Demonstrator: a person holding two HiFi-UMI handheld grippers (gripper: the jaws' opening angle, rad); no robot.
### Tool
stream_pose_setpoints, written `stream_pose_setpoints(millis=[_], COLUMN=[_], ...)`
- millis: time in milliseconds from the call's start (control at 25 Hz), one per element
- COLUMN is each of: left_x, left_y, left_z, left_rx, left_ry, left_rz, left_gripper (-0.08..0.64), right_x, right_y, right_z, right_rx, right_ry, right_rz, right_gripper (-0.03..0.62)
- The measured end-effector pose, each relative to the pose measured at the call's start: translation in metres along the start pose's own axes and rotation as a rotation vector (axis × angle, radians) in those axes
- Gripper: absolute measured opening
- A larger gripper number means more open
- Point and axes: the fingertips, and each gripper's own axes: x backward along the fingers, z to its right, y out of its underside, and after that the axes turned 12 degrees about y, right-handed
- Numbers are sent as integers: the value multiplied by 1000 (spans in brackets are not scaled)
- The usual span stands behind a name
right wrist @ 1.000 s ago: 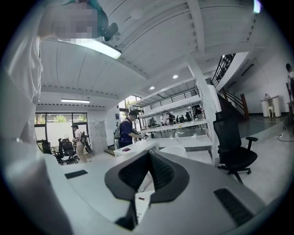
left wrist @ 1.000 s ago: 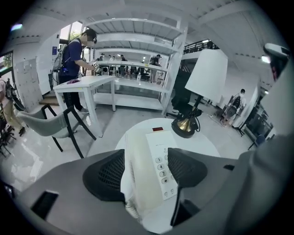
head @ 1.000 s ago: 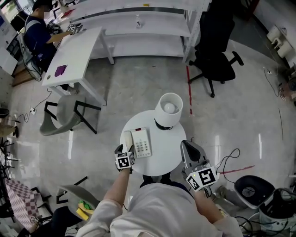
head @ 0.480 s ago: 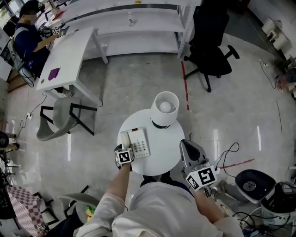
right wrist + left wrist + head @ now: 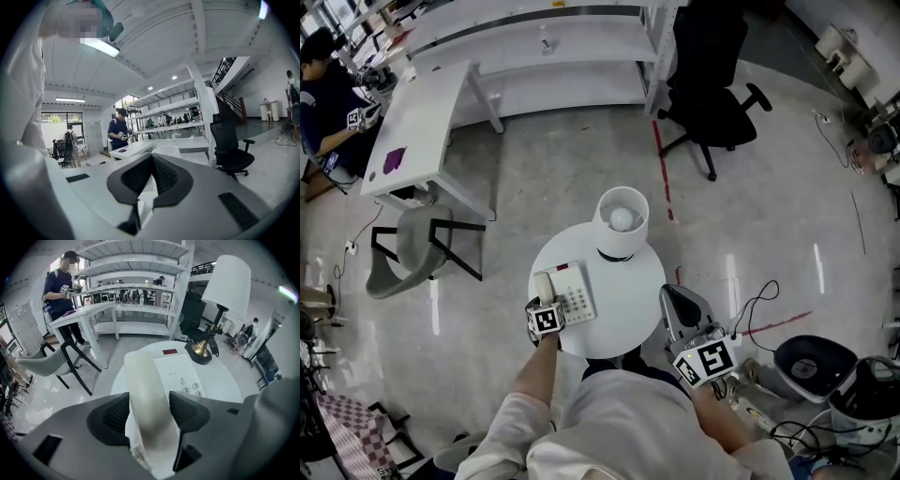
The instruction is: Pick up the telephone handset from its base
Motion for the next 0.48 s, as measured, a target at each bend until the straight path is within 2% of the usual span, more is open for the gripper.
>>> stream_pose_setpoints(millis=[320, 480], left_x=[-3, -4], left_y=[-1, 3], left_z=[-7, -6], left_rx=[34, 54], left_ry=[-13, -35], left_rz=[-3, -33], left_gripper=[270, 270], right_x=[-4, -3], right_y=[0, 2], right_z=[-1, 3], right_rx=[6, 2], right_ry=[-2, 1], right_rz=[-6, -6], right_gripper=[8, 8])
